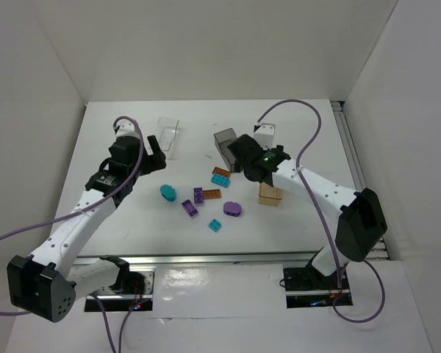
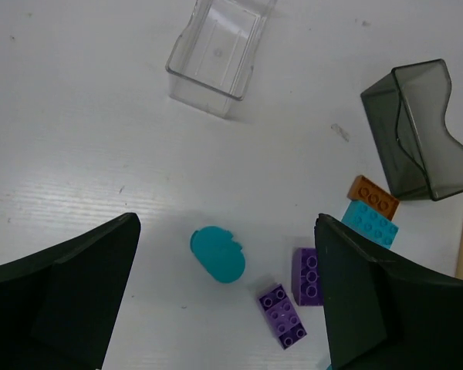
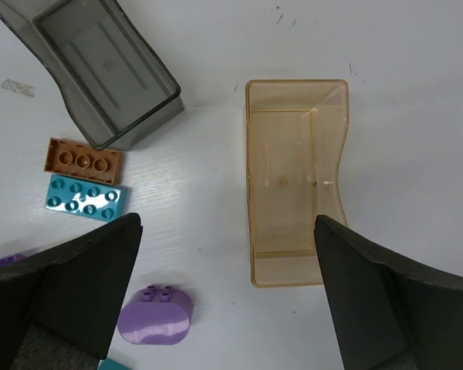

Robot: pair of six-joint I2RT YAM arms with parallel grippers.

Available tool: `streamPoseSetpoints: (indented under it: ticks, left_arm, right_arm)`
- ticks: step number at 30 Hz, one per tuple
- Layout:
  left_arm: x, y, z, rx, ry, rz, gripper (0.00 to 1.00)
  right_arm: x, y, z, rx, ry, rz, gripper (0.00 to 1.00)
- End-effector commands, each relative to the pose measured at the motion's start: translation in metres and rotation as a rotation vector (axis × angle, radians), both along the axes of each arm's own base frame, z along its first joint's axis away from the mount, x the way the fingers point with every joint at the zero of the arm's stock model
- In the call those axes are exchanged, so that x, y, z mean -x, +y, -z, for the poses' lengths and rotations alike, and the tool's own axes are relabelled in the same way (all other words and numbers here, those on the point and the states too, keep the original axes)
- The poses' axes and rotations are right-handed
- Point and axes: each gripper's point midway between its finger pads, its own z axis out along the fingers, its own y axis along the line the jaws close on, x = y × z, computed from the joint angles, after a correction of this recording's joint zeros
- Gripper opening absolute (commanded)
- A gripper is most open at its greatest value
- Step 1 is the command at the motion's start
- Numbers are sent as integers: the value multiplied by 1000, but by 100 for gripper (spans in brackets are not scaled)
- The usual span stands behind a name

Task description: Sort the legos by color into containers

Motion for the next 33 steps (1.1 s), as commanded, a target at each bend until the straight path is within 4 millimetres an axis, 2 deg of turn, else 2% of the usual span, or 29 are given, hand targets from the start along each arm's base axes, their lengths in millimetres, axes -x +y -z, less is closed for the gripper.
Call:
streamPoseSetpoints:
  ticks: [1, 6, 8, 10, 11, 12, 13, 14, 17, 22, 26, 28, 32, 33]
  left_arm:
    - [2, 2, -13, -14, 10, 5, 100]
    - [14, -22, -17, 83, -40, 131, 100]
    - [20, -24, -27, 81, -105, 171, 100]
    - [20, -26, -26, 70, -110, 188, 99]
    - [20, -25, -27, 69, -107, 188, 99]
    - [19, -29, -22, 63, -84, 207, 99]
    - [20, -30, -26, 68, -84, 215, 99]
    - [19, -32, -22, 70, -71, 225, 99]
    - [20, -33, -17, 77, -50, 219, 99]
    - [21, -28, -13, 92, -26, 170, 99]
    - [22, -29, -20, 110, -42, 173, 100]
    - [20, -32, -13, 109, -12, 182, 100]
    - [20, -34, -12, 104, -1, 198, 100]
    - [20, -34, -12, 104, -1, 198, 100]
  right_arm:
    - [0, 4, -16, -72, -57, 27, 100]
    - [7, 6, -13, -68, -35, -3, 100]
    - [9, 13, -8, -71, -22, -42, 100]
    - [22, 25, -3, -79, -13, -121, 100]
    - [22, 34, -4, -107, -29, -154, 100]
    - [35, 43, 8, -129, 4, -216, 100]
    - [41, 48, 17, -132, 23, -252, 100]
    - [42, 58, 16, -173, 7, -280, 100]
    - [58, 75, 37, -161, 52, -393, 100]
    - [72, 83, 71, -70, 163, -494, 100]
    - [79, 90, 83, -79, 195, -572, 100]
    - [80, 93, 87, -83, 205, -589, 100]
    - [84, 102, 102, -58, 253, -672, 100]
    - [79, 104, 102, -48, 251, -701, 100]
